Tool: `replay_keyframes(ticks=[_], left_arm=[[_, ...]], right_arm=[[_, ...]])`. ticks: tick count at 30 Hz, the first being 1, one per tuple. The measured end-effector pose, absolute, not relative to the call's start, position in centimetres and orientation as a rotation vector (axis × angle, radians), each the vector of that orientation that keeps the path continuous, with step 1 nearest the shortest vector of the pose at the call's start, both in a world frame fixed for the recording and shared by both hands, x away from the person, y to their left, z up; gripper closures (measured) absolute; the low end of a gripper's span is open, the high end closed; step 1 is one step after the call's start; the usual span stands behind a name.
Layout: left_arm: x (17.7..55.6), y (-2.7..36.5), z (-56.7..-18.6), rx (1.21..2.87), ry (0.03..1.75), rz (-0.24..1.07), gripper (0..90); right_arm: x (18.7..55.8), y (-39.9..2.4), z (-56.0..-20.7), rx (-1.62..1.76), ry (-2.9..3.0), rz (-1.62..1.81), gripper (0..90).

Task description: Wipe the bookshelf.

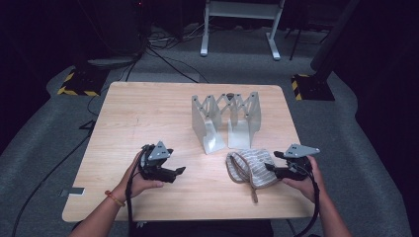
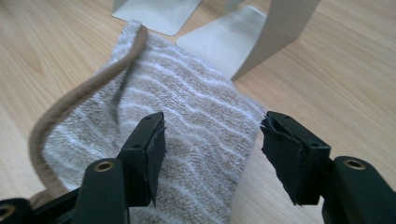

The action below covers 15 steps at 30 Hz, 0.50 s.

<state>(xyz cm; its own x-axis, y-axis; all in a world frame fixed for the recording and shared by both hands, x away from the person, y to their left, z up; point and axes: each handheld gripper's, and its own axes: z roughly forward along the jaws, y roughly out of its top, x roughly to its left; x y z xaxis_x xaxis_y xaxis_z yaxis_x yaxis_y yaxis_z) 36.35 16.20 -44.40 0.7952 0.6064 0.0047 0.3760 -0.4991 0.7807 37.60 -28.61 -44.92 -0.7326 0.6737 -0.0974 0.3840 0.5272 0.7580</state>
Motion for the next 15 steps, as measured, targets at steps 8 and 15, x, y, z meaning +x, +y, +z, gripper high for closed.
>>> replay_keyframes(ticks=[8, 15], left_arm=[[37.7, 12.9, -42.7, 2.087, 0.717, 0.373, 21.8], [39.1, 11.1, -42.6, 2.055, 0.783, 0.446, 21.4]], right_arm=[[38.1, -28.7, -45.2, 0.902, 2.377, 1.055, 43.1], [38.6, -28.3, -44.6, 0.927, 2.322, 1.072, 46.9]])
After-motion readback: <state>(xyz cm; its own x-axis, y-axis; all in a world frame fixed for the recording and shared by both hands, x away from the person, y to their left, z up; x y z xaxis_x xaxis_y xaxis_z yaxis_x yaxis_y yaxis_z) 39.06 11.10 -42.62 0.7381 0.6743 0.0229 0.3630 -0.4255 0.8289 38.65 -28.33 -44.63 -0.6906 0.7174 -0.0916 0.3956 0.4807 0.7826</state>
